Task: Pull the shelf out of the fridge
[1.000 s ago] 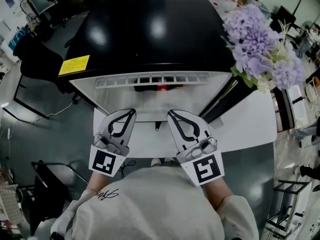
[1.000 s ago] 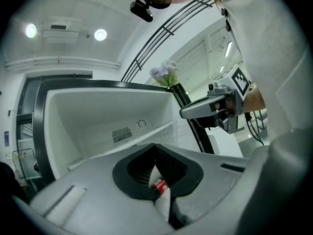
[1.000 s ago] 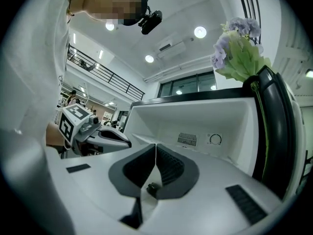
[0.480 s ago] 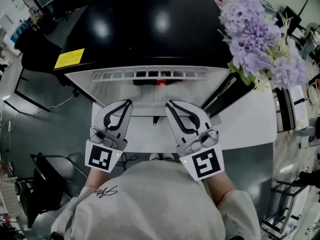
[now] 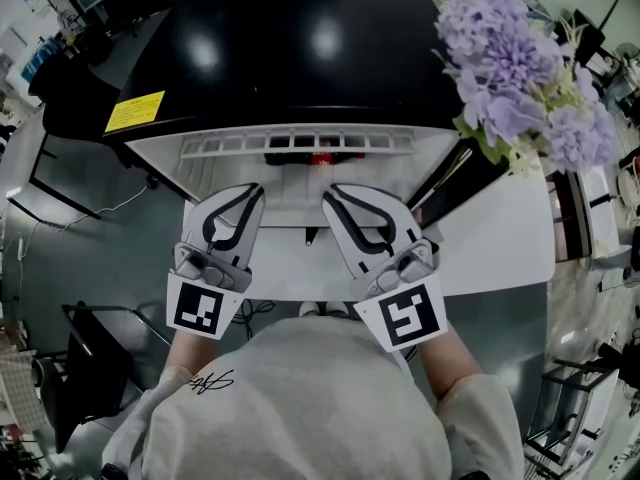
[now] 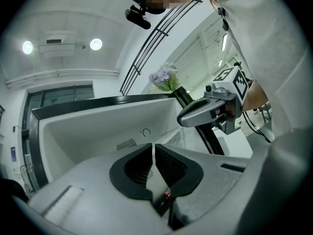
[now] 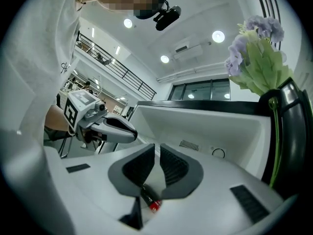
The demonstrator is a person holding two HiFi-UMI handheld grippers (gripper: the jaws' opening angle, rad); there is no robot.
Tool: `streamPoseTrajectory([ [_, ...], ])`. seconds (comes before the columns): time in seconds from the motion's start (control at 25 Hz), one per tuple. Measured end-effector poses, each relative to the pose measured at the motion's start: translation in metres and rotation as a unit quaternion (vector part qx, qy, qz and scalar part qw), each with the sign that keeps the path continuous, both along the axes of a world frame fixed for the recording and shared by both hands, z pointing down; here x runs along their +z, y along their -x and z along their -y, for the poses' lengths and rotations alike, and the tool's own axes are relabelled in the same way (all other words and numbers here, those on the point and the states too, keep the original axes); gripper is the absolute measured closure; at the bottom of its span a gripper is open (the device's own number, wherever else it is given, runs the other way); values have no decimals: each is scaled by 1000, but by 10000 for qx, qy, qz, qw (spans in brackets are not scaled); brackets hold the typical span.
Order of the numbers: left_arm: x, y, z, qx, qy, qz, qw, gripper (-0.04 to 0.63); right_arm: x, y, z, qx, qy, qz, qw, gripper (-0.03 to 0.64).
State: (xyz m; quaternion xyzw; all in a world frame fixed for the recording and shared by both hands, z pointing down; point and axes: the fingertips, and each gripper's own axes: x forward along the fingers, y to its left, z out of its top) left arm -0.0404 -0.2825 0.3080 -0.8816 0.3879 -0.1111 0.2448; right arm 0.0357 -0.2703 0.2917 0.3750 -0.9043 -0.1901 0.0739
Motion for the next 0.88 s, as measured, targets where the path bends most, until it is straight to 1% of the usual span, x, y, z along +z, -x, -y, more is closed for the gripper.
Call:
streamPoseTrajectory([
  [0.2, -9, -1, 5, -16, -201, 89, 9998, 586, -4, 2, 4, -30, -58, -78, 9999, 597],
  [0.32, -13, -3, 7, 15, -282, 190, 9994, 546, -6, 4, 4, -62, -161, -208, 9996, 554],
  [0.44, -17, -7, 8, 63, -392, 284, 9988, 518, -9, 7, 6, -58, -336, -436, 9985, 535],
  [0.56, -20, -10, 10, 73, -498, 388, 9980, 494, -11, 9, 10, -43, -421, -559, 9975, 518],
  [0.68, -22, -12, 12, 82, -604, 547, 9966, 480, -13, 9, 13, -13, -510, -674, 9964, 503],
  [0.88, -24, -9, 20, 4, -649, 718, 9953, 463, -16, 12, 18, -11, -677, -926, 9934, 468],
])
